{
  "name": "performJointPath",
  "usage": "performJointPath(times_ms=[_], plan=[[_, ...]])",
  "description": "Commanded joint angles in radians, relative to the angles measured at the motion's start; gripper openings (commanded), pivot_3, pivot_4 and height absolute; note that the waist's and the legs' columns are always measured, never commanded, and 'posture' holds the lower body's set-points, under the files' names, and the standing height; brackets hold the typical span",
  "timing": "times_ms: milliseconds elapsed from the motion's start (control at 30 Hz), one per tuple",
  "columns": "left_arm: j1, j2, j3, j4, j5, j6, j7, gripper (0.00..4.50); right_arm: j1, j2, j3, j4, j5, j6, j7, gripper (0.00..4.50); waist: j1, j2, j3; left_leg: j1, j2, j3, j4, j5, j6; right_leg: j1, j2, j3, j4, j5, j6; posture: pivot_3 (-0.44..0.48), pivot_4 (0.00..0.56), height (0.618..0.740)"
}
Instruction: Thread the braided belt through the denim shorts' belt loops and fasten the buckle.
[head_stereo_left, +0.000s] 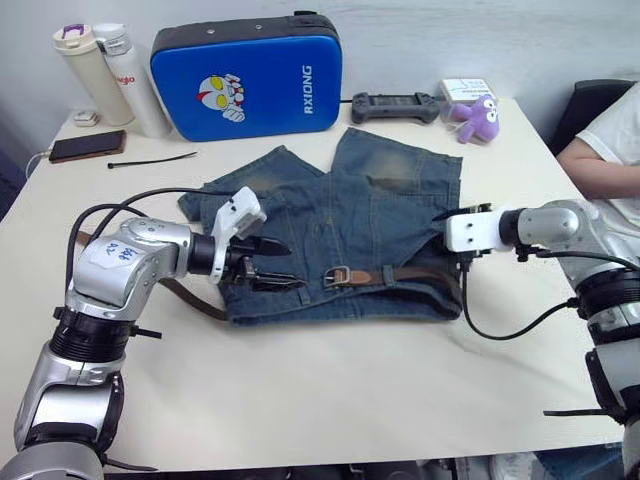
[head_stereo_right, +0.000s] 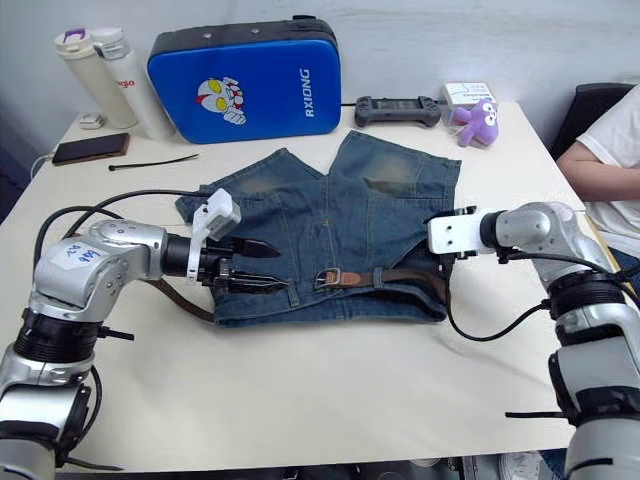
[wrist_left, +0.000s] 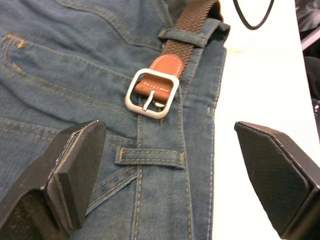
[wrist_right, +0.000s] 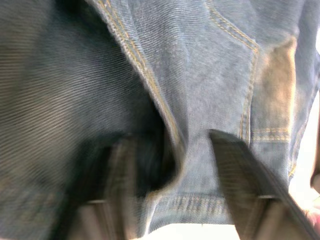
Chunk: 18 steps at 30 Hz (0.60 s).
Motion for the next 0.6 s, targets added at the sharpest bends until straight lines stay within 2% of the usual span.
performJointPath(times_ms=[33,133,233,333,500,600], plan=[[0.018,0.043,0.103,-0.031,-0.063,0.046,0.005,4.50,0.013,-0.053,-0.105,-0.226,0.203,0.255,0.186,4.43,-0.002,0.001,0.001,0.000,0.001,0.000,0.000,0.000,0.000,0.000,0.000,0.000,0.000,0.000,0.000,0.000,0.150,0.740],[0.045,0.056,0.177,-0.052,-0.123,0.111,0.021,4.50,0.039,-0.054,-0.147,-0.386,0.318,0.494,0.259,4.43,-0.001,0.001,0.001,0.001,0.002,0.000,-0.001,0.000,0.000,0.000,0.001,0.001,0.000,0.000,0.000,0.000,0.150,0.740],[0.138,0.094,0.350,-0.123,-0.248,0.224,0.020,4.50,0.096,-0.036,-0.151,-0.612,0.450,0.779,0.292,4.43,0.001,0.001,0.001,0.001,0.002,0.000,0.000,0.000,0.000,0.000,0.001,0.001,0.000,0.000,0.000,0.000,0.150,0.740],[0.251,0.130,0.501,-0.182,-0.300,0.327,0.078,4.50,0.123,-0.003,-0.147,-0.775,0.578,0.970,0.307,4.43,0.003,0.002,0.001,0.001,0.003,-0.001,-0.001,-0.001,0.000,0.000,0.001,0.000,0.000,0.000,0.000,0.000,0.150,0.740],[0.408,0.093,0.813,-0.265,-0.357,0.504,0.199,4.50,0.106,0.038,-0.129,-0.873,0.656,1.097,0.317,4.43,0.006,0.002,0.001,0.001,0.002,-0.001,0.000,-0.001,0.001,0.001,0.000,0.000,-0.004,0.000,0.000,0.000,0.150,0.740],[0.517,0.062,0.944,-0.295,-0.352,0.598,0.397,4.50,0.066,0.094,-0.111,-0.840,0.651,1.098,0.299,4.43,0.005,0.002,0.001,0.001,0.002,-0.001,0.000,-0.002,0.001,0.001,0.000,0.000,-0.005,0.000,0.000,0.000,0.150,0.740]])
